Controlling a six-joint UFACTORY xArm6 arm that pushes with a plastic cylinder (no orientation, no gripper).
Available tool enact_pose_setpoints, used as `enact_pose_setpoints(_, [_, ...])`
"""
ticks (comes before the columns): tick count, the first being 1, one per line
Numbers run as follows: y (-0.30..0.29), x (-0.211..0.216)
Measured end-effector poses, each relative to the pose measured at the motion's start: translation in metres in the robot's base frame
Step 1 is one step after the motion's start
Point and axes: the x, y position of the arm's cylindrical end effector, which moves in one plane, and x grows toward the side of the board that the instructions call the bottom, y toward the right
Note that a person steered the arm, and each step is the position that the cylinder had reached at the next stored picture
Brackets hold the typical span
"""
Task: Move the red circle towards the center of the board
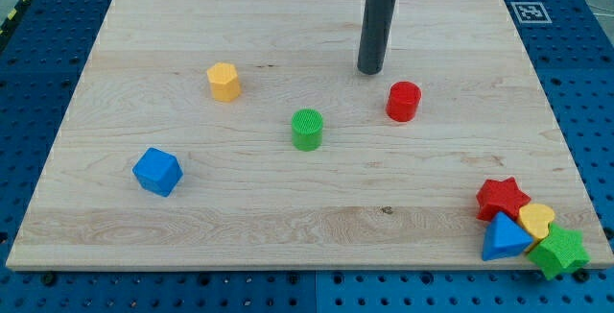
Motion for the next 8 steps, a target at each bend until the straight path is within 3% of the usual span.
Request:
enact_pose_setpoints(3, [0.038,0.117])
enact_pose_setpoints(5, [0.061,0.12])
enact_pose_setpoints(7, [0.032,0.103])
enact_pose_setpoints(8, [0.004,0.117])
